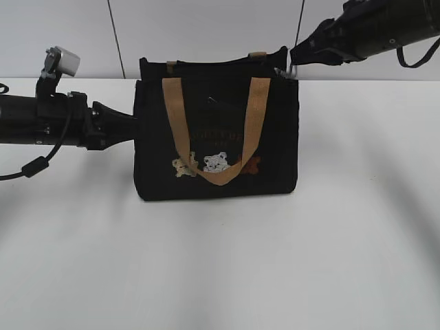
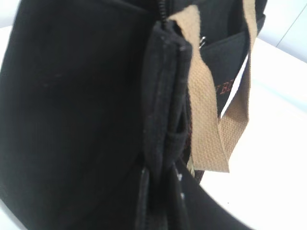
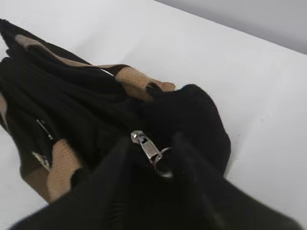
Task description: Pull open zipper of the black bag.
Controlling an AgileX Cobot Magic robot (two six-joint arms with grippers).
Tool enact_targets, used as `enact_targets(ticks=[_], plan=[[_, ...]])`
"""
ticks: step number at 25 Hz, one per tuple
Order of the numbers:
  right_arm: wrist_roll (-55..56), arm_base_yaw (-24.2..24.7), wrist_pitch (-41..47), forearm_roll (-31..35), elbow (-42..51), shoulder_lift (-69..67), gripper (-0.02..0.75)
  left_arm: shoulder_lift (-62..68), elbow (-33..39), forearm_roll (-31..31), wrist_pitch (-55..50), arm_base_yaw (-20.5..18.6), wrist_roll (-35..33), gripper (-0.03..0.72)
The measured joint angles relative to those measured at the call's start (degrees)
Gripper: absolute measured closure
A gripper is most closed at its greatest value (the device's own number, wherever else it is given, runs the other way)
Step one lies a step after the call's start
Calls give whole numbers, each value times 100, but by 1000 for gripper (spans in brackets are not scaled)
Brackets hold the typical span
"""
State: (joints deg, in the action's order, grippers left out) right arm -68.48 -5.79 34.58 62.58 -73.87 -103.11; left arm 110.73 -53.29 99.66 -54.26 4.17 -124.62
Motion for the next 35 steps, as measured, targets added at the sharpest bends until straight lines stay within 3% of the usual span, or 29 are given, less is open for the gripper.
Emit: enact_targets(ticks=[2, 4, 6, 8, 13, 19, 27, 35], plan=[[-1, 0, 179, -11, 0, 38, 434, 0, 0, 0, 13, 0, 90, 519], [-6, 0, 301, -32, 0, 134, 279, 0, 0, -6, 80, 0, 163, 330], [-6, 0, 415, -104, 0, 245, 207, -38, 0, -22, 226, 0, 450, 187], [61, 0, 597, -265, 0, 368, 180, -158, 0, -71, 472, 0, 729, 127], [607, -21, 1162, -1015, 0, 624, 163, -733, 0, -629, 1022, 0, 1426, 125], [1221, -430, 1629, -1906, 0, 884, 161, -1589, 105, -1744, 1367, 0, 2822, 127], [2070, -862, 2235, -2658, 0, 1273, 161, -3214, 1289, -2440, 1761, 0, 3823, 128], [2895, -862, 2788, -3022, 694, 2502, 160, -4843, 1541, -4185, 1425, 0, 6308, 129]])
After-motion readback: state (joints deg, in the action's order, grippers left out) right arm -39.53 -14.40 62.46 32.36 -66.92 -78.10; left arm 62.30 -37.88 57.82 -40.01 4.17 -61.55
